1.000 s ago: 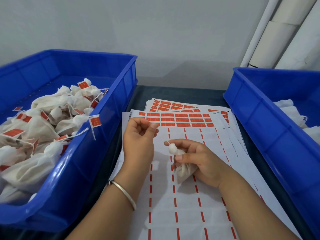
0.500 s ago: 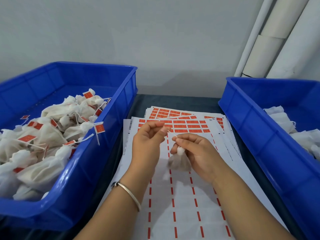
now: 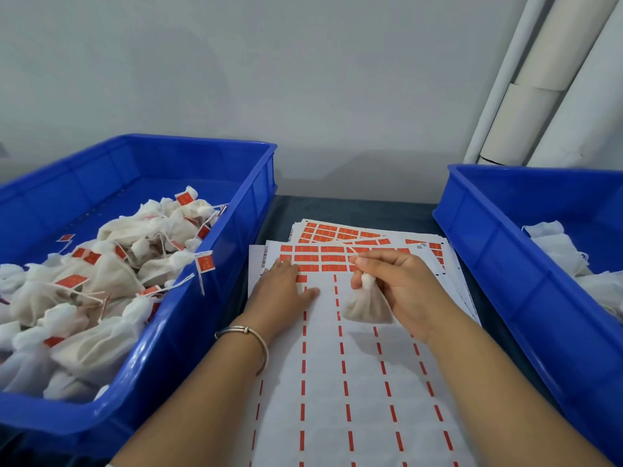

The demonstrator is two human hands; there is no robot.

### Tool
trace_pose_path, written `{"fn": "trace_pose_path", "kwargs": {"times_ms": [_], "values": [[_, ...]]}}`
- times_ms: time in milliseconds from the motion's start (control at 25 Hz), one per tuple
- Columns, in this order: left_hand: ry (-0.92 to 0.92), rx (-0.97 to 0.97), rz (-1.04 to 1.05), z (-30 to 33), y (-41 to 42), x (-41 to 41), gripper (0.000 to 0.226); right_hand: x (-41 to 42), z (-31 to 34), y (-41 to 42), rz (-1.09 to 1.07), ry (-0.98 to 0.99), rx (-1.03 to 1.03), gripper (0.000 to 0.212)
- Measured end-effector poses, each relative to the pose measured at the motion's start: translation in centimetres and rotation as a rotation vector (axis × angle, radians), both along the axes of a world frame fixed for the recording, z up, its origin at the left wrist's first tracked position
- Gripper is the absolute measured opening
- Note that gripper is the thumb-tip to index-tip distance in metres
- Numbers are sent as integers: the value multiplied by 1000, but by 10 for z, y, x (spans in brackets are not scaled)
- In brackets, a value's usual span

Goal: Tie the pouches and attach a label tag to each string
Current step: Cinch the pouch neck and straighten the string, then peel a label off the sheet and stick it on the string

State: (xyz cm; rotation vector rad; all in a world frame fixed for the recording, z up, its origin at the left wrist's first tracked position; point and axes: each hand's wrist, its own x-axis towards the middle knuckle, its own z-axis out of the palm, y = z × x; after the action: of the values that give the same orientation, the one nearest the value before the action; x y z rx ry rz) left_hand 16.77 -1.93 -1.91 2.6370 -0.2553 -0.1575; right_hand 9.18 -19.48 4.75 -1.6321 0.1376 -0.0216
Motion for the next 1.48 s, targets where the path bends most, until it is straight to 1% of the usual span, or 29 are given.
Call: {"fn": "trace_pose_path", "kwargs": {"times_ms": [120, 280, 400, 520, 600, 680, 840, 960, 1040, 1200, 1280, 1480], "values": [[4, -8, -9, -8, 2, 2, 68, 8, -2, -4, -18, 8, -32, 8], [-27, 52, -21, -10, -2, -4, 71, 23, -9, 5, -38, 34, -10, 6], [-104, 92, -64, -11, -6, -10, 68, 32, -22, 19, -18, 68, 13, 8], [-152, 75, -102, -11, -8, -16, 61, 30, -36, 22, -43, 101, 157, 11], [-158, 72, -92, -9, -8, -16, 56, 29, -41, 19, -39, 110, 272, 17], [-171, 87, -81, -7, -8, -17, 53, 29, -44, 16, -30, 102, 344, 22], [-189, 155, -84, -2, -10, -19, 48, 32, -47, 18, -37, 96, 397, 24], [-176, 174, -71, -1, -12, -20, 39, 31, -48, 18, -34, 82, 413, 25], [-161, 140, -49, -3, -12, -20, 35, 29, -48, 16, -18, 75, 424, 27], [-77, -65, -23, -8, -2, -17, 40, 25, -48, 12, 24, 95, 461, 26], [-62, -122, -24, -9, 1, -15, 38, 24, -46, 10, 39, 97, 468, 26], [-159, -27, -73, -11, 2, -12, 36, 24, -44, 11, 36, 93, 495, 25]]}}
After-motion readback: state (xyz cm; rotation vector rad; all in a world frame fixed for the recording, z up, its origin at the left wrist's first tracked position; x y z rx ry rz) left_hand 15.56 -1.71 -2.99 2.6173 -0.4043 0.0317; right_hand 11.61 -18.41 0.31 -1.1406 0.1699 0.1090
